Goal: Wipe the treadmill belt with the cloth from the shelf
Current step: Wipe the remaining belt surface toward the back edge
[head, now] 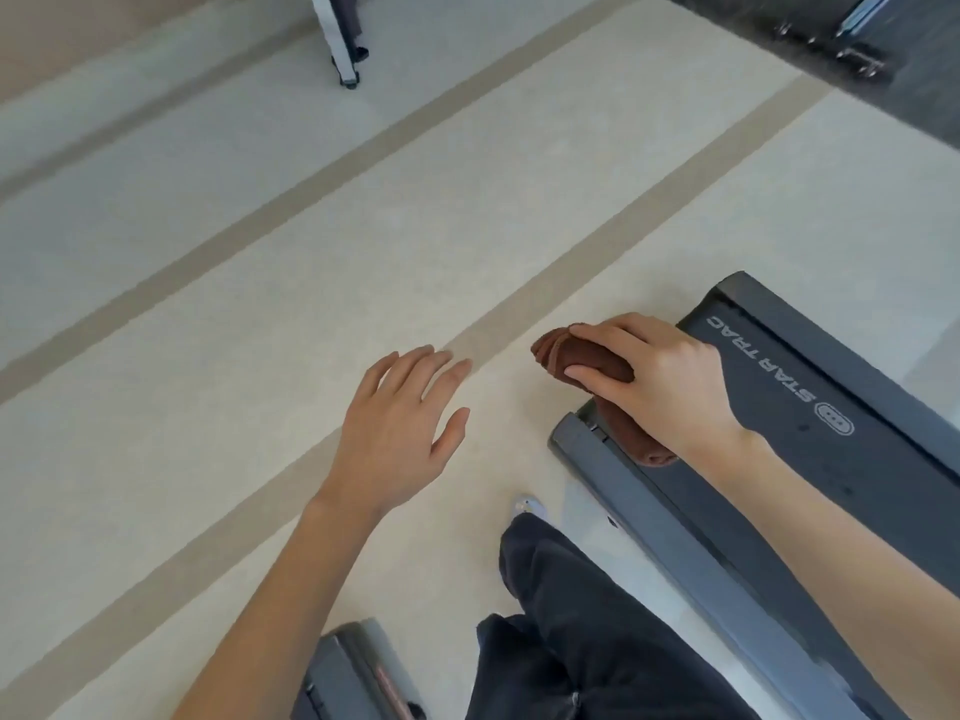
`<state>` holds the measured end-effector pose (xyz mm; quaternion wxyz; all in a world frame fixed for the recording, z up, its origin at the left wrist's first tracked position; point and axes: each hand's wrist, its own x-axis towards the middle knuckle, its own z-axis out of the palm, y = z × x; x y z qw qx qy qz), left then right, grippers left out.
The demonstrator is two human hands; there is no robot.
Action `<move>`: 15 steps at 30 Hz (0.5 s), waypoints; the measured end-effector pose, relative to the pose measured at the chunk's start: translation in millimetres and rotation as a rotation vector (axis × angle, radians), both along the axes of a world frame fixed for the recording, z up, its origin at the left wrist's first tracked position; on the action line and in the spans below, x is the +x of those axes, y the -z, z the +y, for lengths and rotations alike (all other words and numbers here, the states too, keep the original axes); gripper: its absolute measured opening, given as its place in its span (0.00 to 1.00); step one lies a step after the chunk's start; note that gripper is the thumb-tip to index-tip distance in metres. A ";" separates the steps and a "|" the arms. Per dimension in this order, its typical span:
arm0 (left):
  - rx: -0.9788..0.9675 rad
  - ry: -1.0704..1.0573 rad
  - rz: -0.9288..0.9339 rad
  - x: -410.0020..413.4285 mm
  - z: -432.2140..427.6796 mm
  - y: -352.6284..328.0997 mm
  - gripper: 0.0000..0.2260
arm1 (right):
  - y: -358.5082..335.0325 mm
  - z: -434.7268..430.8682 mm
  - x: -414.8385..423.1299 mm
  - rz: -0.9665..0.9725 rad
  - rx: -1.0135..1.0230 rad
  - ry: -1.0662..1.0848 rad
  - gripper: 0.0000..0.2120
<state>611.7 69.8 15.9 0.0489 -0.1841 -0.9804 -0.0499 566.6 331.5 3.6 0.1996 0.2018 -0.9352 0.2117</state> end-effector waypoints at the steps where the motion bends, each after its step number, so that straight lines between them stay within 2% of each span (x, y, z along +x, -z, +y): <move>1: -0.003 0.044 -0.014 -18.4 6.1 -2.5 0.20 | -0.7 5.7 -6.2 -0.023 -0.010 0.049 0.16; 9: 0.008 0.356 -0.057 -159.4 71.4 -14.3 0.20 | -7.1 63.2 -46.5 -0.164 -0.025 0.381 0.18; 15: 0.009 0.611 -0.093 -237.2 120.9 -10.2 0.20 | -14.9 88.8 -62.9 -0.231 -0.060 0.656 0.12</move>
